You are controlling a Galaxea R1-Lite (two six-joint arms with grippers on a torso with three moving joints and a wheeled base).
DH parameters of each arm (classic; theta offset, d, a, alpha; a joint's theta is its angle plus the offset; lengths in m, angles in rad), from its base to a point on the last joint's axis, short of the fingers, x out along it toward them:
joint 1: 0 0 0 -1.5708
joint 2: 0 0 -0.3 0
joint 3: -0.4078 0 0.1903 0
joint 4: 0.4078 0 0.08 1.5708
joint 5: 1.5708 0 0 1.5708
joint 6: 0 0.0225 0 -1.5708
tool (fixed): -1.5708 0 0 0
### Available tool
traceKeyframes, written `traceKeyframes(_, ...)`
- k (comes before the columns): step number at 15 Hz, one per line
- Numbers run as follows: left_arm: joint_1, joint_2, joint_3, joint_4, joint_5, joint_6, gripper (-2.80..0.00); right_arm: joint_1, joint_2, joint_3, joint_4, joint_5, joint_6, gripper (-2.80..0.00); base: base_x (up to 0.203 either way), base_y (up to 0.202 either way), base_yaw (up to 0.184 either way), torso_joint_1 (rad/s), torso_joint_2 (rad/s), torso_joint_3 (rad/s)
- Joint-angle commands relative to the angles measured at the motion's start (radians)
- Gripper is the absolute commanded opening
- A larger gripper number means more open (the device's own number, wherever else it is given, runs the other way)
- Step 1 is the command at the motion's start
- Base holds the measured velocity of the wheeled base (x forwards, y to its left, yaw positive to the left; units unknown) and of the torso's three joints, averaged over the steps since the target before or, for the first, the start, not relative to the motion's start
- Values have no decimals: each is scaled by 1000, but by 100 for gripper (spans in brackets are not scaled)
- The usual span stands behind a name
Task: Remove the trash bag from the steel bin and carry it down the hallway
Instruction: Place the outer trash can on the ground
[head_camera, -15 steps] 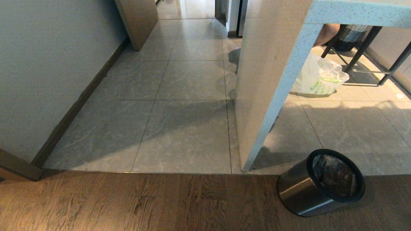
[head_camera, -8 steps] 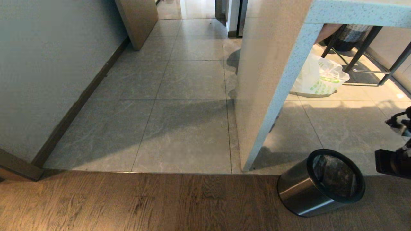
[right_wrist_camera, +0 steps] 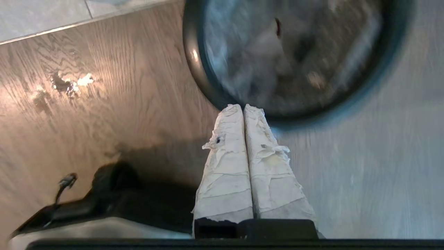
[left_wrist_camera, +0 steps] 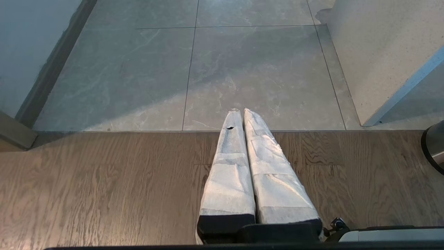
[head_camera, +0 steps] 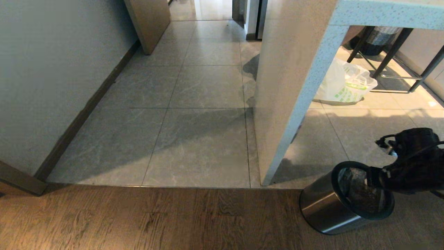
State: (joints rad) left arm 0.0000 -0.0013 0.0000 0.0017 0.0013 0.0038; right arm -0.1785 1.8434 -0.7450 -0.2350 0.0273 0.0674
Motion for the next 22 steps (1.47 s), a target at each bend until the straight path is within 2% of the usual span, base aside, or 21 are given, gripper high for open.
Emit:
traceKeyframes(1,0,1,1,0,0,1,-280,2,80,17,-67,6,-7,-280,0,0,0,0,0,0)
traceKeyframes(2,0,1,1,0,0,1,-280,4,94,21,-88,26,-15,-280,0,0,0,0,0,0)
traceKeyframes(3,0,1,1,0,0,1,-280,9,112,21,-108,47,-26,0,0,0,0,0,0,0)
traceKeyframes(6,0,1,1,0,0,1,-280,32,201,26,-182,66,-69,0,0,0,0,0,0,0)
traceKeyframes(10,0,1,1,0,0,1,-280,51,337,73,-385,68,-83,0,0,0,0,0,0,0)
traceKeyframes(15,0,1,1,0,0,1,-280,86,431,34,-468,65,-71,0,0,0,0,0,0,0)
traceKeyframes(22,0,1,1,0,0,1,-280,109,431,26,-487,66,-54,0,0,0,0,0,0,0)
